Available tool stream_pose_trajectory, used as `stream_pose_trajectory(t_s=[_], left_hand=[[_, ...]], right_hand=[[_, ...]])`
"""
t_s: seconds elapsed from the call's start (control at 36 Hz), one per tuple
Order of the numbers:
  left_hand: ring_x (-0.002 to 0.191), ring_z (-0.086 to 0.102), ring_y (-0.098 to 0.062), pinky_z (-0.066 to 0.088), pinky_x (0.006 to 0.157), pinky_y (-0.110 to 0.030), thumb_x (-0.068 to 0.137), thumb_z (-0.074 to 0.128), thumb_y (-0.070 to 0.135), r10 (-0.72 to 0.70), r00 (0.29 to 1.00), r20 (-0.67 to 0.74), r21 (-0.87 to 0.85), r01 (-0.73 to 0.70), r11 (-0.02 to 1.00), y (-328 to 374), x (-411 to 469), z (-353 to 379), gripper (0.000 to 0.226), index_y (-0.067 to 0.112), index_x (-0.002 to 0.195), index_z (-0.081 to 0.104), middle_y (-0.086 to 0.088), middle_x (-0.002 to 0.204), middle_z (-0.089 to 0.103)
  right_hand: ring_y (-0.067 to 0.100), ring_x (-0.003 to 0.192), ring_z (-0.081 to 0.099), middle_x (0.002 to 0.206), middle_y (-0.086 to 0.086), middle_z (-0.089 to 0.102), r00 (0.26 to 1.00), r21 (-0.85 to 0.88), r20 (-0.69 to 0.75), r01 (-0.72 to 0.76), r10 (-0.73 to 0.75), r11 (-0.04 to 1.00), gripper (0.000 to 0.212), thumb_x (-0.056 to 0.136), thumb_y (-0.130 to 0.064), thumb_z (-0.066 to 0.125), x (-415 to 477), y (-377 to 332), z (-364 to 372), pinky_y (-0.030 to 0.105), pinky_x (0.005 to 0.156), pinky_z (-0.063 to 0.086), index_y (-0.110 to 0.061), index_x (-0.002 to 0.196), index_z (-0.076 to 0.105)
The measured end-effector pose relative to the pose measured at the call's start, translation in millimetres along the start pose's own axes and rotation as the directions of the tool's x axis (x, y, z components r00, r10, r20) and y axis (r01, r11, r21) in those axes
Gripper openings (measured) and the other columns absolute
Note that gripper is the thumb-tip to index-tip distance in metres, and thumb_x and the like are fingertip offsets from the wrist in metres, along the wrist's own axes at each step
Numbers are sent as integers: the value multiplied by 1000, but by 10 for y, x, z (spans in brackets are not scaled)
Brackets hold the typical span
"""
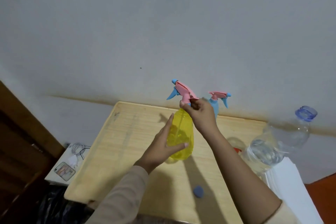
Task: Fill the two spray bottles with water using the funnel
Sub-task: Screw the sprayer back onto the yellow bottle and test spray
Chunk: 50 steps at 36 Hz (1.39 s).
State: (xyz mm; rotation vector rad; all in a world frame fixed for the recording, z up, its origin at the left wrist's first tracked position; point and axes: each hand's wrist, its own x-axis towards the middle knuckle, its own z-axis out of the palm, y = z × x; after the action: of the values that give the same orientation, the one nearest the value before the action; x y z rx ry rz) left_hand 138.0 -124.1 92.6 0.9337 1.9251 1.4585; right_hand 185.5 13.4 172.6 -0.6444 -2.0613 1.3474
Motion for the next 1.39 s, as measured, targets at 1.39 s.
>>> stream_pose_trajectory(t_s=[1.39], left_hand=[[132, 44, -19, 32, 108, -28, 98, 40, 49, -400, 917, -9, 408, 368, 835, -163, -411, -806, 53, 15, 137, 51, -3, 145, 47]], right_hand=[[18, 72, 51, 78, 12, 57, 979, 142, 107, -190, 176, 971, 14, 89, -10, 52, -297, 201, 760, 28, 61, 40, 1, 92, 61]])
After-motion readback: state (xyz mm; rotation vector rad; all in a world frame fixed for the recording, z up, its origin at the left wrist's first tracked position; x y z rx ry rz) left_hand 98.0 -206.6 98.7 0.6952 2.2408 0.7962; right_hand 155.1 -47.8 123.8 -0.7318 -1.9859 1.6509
